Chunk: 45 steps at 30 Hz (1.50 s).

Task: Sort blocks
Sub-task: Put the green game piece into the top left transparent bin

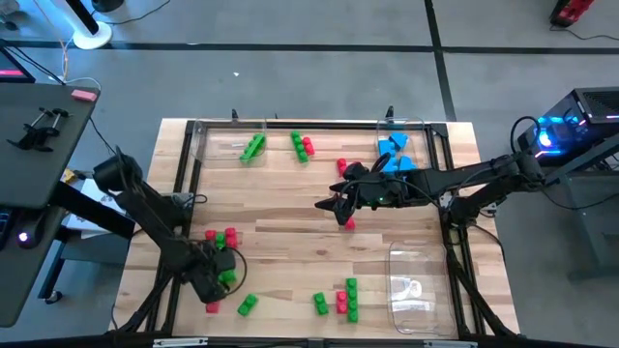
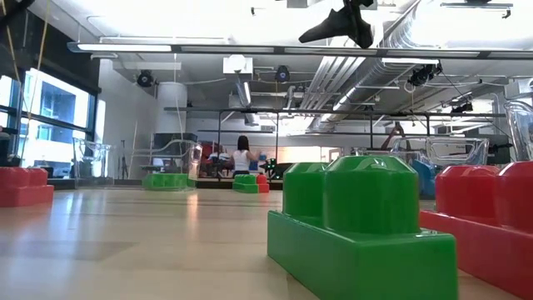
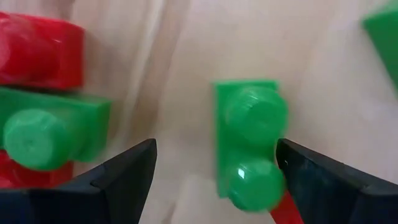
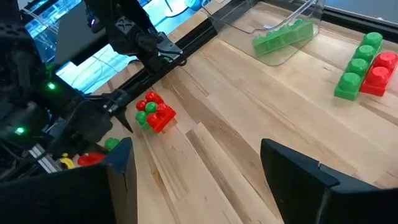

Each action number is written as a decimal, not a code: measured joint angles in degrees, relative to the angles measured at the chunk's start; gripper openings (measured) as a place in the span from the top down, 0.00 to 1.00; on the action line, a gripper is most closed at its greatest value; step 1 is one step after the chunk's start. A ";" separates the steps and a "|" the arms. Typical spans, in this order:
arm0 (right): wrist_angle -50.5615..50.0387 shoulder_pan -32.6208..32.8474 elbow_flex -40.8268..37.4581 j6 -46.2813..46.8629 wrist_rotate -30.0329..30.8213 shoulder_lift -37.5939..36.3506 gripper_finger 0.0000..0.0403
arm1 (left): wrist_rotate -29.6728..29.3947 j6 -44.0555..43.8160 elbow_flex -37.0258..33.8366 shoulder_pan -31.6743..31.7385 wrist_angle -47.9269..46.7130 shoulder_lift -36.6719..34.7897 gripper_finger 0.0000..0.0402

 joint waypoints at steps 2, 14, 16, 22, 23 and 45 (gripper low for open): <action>-0.02 0.00 0.00 0.10 0.00 0.00 0.44 | -1.07 0.26 0.00 0.00 0.26 0.79 0.21; -0.02 0.04 0.00 1.14 -0.02 0.02 0.44 | -0.15 -0.51 0.28 0.57 1.29 5.02 0.35; -0.02 0.04 0.00 1.15 -0.05 0.02 0.44 | -0.01 -0.15 0.71 0.90 0.55 4.30 0.47; -0.07 0.04 0.00 1.57 -0.11 0.04 0.44 | -4.61 5.40 4.57 3.60 -5.45 -5.16 0.82; -0.08 0.04 0.00 1.57 -0.11 0.04 0.44 | -6.89 6.65 5.30 4.56 -6.29 -7.79 0.82; -0.17 0.03 0.00 8.59 2.19 0.04 0.44 | -25.21 65.31 11.74 79.28 -8.65 -25.39 0.70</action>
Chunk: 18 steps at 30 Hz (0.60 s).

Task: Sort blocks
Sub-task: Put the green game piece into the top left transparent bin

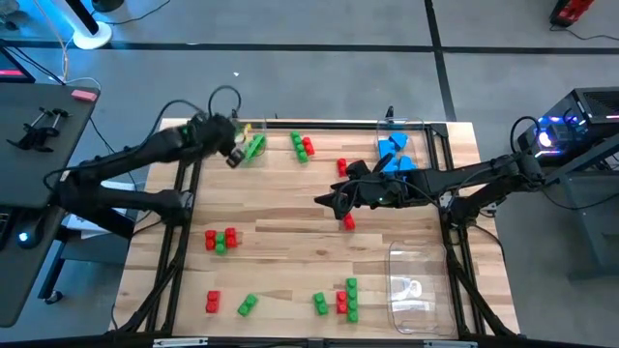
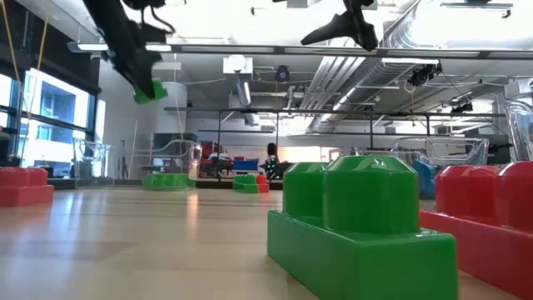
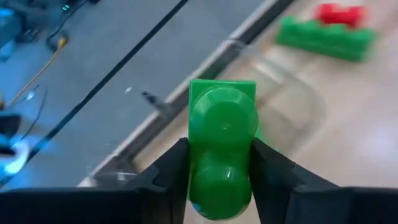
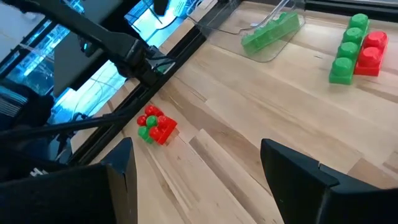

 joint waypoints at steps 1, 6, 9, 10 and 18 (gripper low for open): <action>0.00 -0.01 0.00 0.22 0.01 0.00 0.44 | 0.72 1.48 0.00 2.63 1.04 1.03 0.68; 0.02 0.01 0.00 2.60 0.03 0.00 0.44 | 5.82 3.82 0.00 11.03 2.90 5.56 0.56; 0.02 0.19 0.00 3.66 0.07 0.00 0.44 | 9.32 3.24 -0.01 12.90 1.69 7.10 0.48; 0.02 0.25 0.00 3.65 0.08 0.00 0.44 | 10.27 3.20 -0.02 13.21 1.44 7.28 0.46; 0.00 0.40 0.00 3.27 0.22 0.00 0.44 | 27.27 -2.90 2.25 12.74 -1.33 4.92 0.35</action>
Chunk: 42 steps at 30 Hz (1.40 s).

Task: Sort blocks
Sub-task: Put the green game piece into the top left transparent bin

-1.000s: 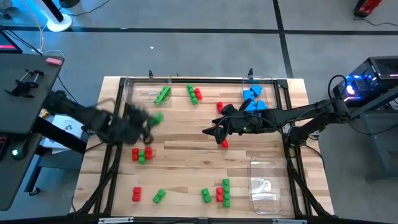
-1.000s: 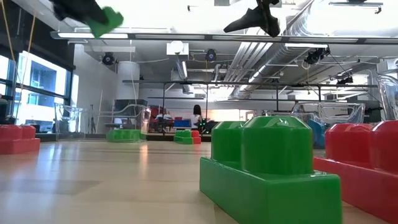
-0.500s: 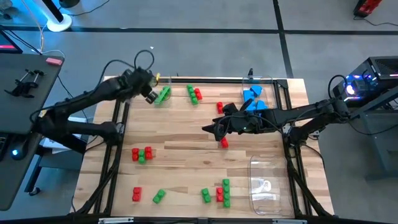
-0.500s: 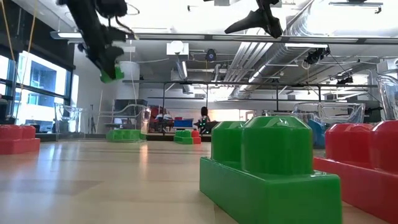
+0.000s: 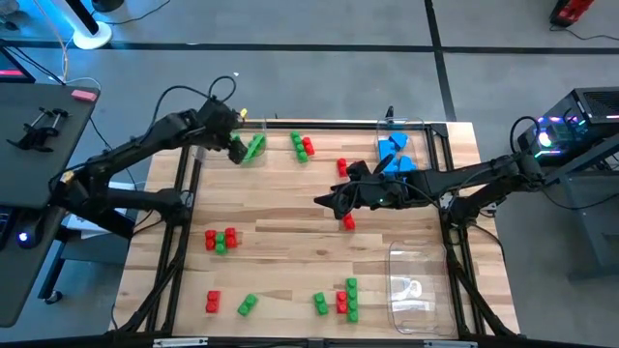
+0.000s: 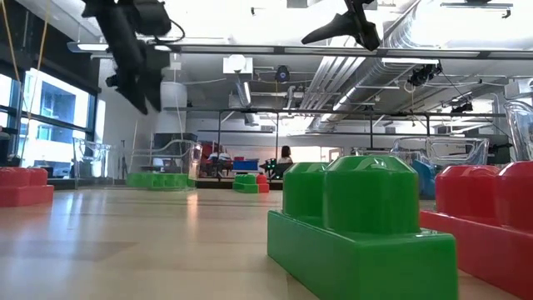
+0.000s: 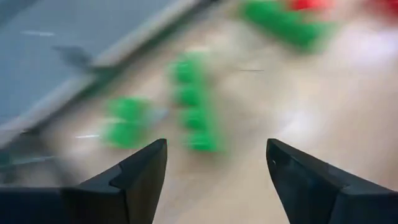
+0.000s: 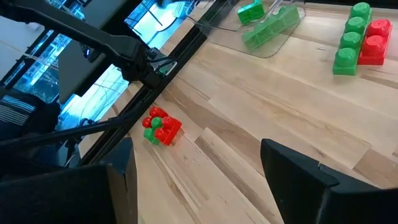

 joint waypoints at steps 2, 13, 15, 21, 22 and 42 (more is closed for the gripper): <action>-0.01 0.00 0.00 -0.88 -0.02 0.00 0.44 | 9.70 -2.52 -0.14 -1.98 -0.03 -2.83 0.35; -1.45 0.11 -0.02 -2.20 -0.67 0.00 0.44 | 2.32 -28.09 -0.24 -42.04 -8.95 -15.00 0.37; -2.17 0.12 -0.02 -2.20 -1.11 0.00 0.44 | -1.60 -35.20 -0.26 -52.30 -9.52 -13.16 0.37; -4.12 0.11 -0.02 -2.26 -1.49 0.00 0.44 | -7.30 -48.84 -0.26 -77.32 -3.58 -0.48 0.37; -4.39 0.11 -0.02 -2.36 -1.47 0.00 0.44 | -7.52 -49.98 -0.26 -80.41 -2.15 2.16 0.37; -11.52 0.11 -0.02 -4.78 -1.49 0.00 0.44 | -6.92 -75.11 7.22 -89.45 19.38 33.13 0.37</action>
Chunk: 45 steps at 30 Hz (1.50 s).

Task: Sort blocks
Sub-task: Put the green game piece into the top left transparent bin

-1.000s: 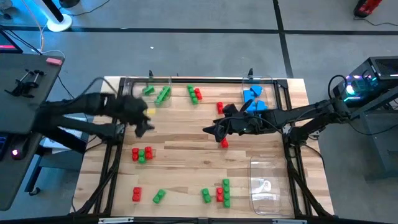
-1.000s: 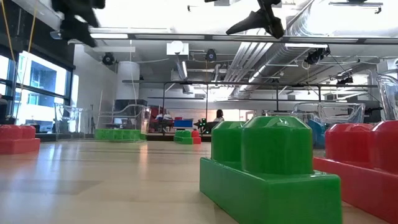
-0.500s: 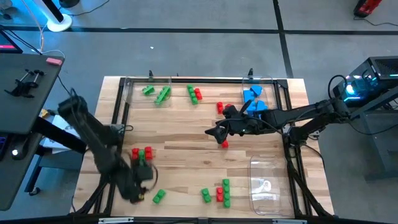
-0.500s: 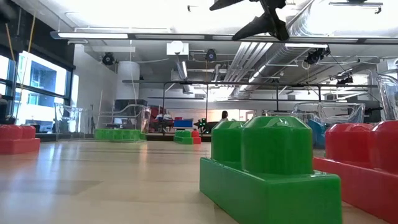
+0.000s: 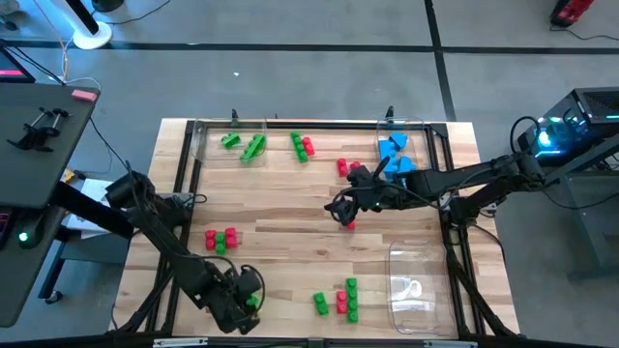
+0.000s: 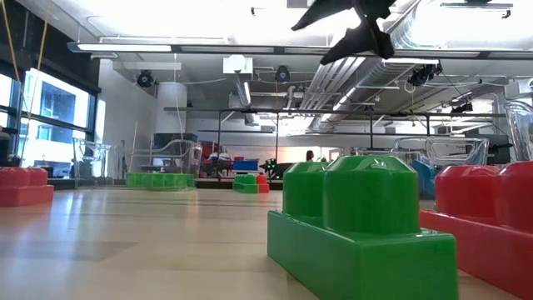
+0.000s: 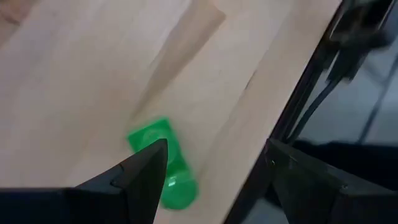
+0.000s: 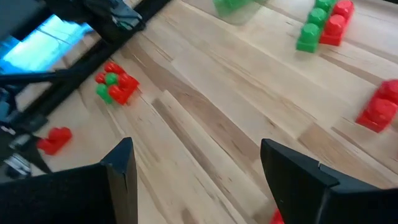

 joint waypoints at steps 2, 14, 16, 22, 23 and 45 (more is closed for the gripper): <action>-1.44 0.00 -0.02 -0.01 0.00 0.00 0.44 | 0.96 -4.43 0.03 0.56 -0.83 0.04 0.37; -2.91 0.00 -0.02 -0.02 0.00 0.00 0.44 | 3.92 -15.66 -0.01 1.67 -7.82 0.12 0.37; -2.92 0.00 -0.02 -0.18 0.00 0.00 0.44 | 4.03 -17.17 -0.01 1.69 -7.81 0.47 0.37; -2.89 0.00 -0.02 -0.92 0.00 0.00 0.44 | 10.11 -16.00 0.18 1.67 -3.99 5.53 0.37; -2.87 0.00 -0.02 -1.08 0.01 0.00 0.44 | 10.42 -15.52 0.71 1.67 -4.28 6.50 0.37; -2.43 0.00 -0.02 0.50 0.48 0.00 0.44 | 0.37 11.03 2.74 10.45 -19.81 7.44 0.77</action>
